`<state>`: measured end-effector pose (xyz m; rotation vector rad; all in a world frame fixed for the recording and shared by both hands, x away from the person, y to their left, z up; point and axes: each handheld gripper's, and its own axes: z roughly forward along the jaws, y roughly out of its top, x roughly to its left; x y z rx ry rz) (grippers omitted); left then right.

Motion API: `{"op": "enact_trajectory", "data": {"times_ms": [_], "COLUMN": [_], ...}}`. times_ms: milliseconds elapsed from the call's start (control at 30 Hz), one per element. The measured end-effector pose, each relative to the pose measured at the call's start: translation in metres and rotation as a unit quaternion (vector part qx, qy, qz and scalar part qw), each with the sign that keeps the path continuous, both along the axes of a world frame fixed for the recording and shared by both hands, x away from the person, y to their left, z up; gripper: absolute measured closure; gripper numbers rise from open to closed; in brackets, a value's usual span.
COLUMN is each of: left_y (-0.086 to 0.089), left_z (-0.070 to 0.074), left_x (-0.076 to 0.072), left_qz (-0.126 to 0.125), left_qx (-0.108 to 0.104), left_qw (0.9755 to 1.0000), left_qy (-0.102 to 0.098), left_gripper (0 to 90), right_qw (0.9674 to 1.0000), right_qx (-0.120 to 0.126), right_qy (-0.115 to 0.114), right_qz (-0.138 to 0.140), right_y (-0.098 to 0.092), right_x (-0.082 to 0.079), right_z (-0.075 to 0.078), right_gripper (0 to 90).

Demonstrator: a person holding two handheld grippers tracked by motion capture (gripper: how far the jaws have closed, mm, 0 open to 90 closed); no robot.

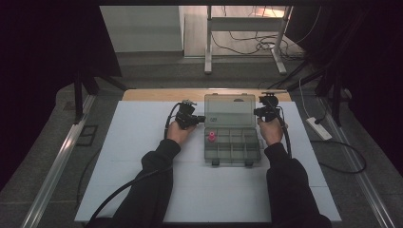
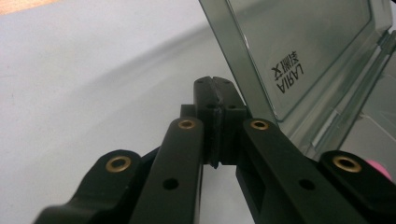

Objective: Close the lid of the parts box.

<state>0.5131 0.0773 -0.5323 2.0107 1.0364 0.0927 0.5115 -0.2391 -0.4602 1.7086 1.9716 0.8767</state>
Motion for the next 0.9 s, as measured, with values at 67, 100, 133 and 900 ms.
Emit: {"op": "enact_trajectory", "data": {"times_ms": [67, 100, 133, 900], "left_y": [-0.001, -0.002, -0.003, -0.001], "left_z": [0.000, 0.001, 0.001, 0.016], "left_x": [0.001, 0.001, 0.002, 0.005], "left_qz": [0.002, 0.003, 0.005, 0.025], "left_qx": [0.001, 0.000, -0.001, -0.035], "left_qw": [1.0000, 1.0000, 1.0000, 0.9990], "left_qy": [-0.001, -0.001, 0.000, -0.010], "left_gripper": [88.7, 88.7, 88.7, 88.8], "right_qw": [1.0000, 1.0000, 1.0000, 0.9998], "right_qx": [0.001, 0.001, 0.001, 0.004], "right_qy": [-0.003, -0.003, -0.004, -0.019], "right_qz": [-0.001, 0.000, 0.001, 0.007], "right_y": [0.000, 0.000, 0.000, -0.002], "right_x": [-0.001, -0.001, -0.001, -0.015], "right_z": [0.000, 0.000, 0.001, 0.009], "right_gripper": [88.1, 88.1, 88.1, 88.3]}}
